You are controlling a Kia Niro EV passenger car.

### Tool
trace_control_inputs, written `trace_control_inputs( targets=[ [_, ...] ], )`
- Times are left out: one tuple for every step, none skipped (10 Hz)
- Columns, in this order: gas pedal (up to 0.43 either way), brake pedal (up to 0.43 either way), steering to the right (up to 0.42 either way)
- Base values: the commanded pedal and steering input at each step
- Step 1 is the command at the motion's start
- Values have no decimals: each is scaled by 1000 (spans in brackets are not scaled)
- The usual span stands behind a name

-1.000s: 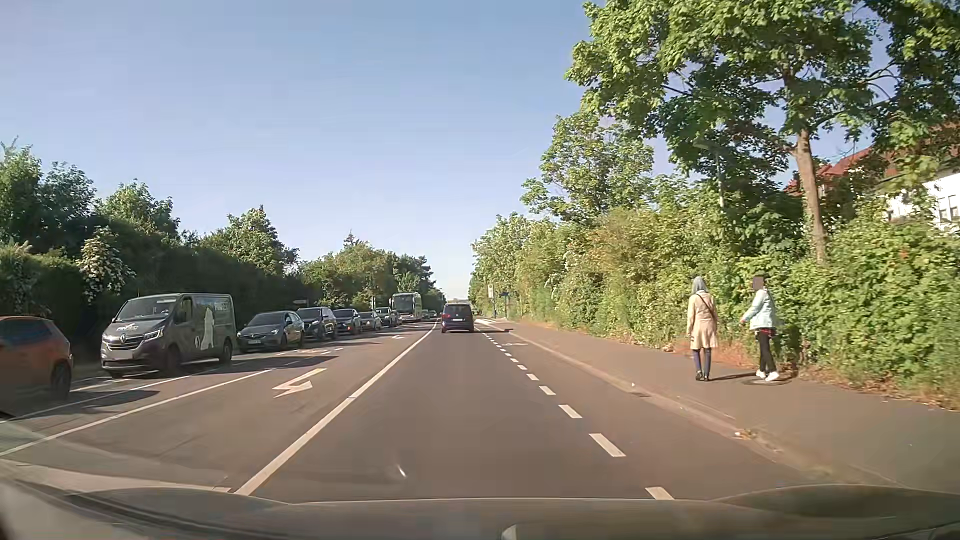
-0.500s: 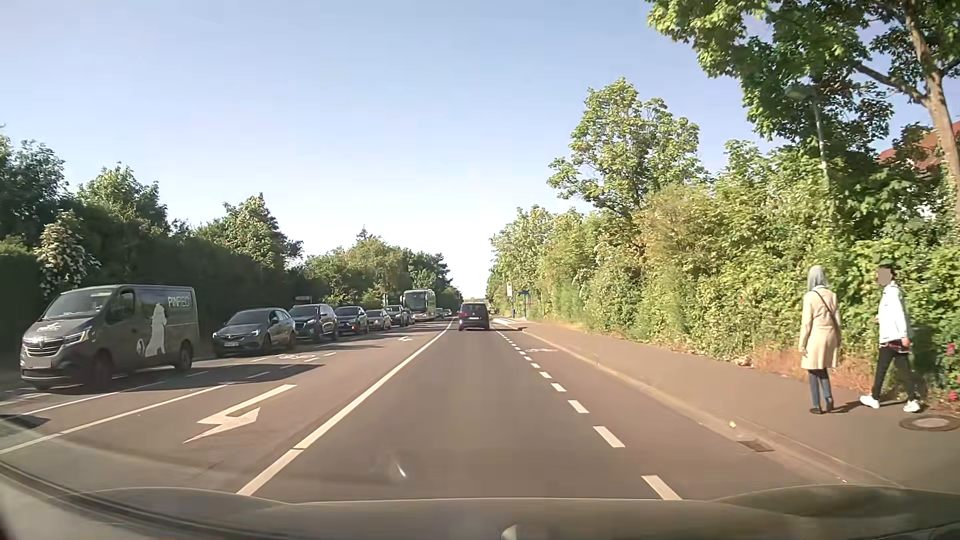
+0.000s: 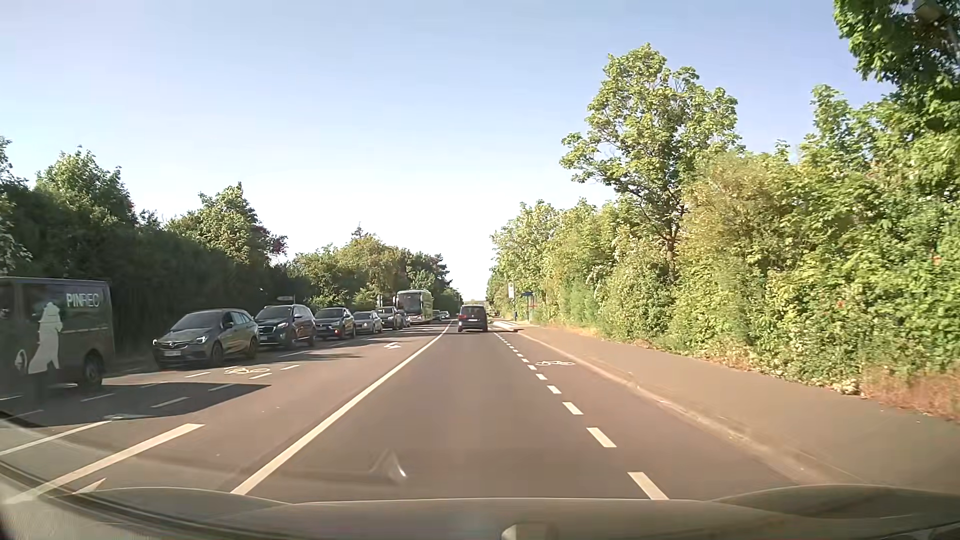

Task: Follow the waypoints while adhering to traffic rules and regulations

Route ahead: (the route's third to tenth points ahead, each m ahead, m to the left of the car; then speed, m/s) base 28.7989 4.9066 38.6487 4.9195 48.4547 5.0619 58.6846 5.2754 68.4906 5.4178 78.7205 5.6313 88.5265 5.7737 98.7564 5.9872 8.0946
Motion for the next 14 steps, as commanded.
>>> trace_control_inputs(
  targets=[
    [169, 0, -4],
    [169, 0, -3],
    [169, 0, -5],
    [169, 0, -5],
    [169, 0, -5],
    [169, 0, -5],
    [157, 0, -6],
    [157, 0, -6],
    [157, 0, -6],
    [157, 0, -6],
    [157, 0, -6],
    [150, 0, -8],
    [138, 0, -11],
    [138, 0, -13]
  ],
)
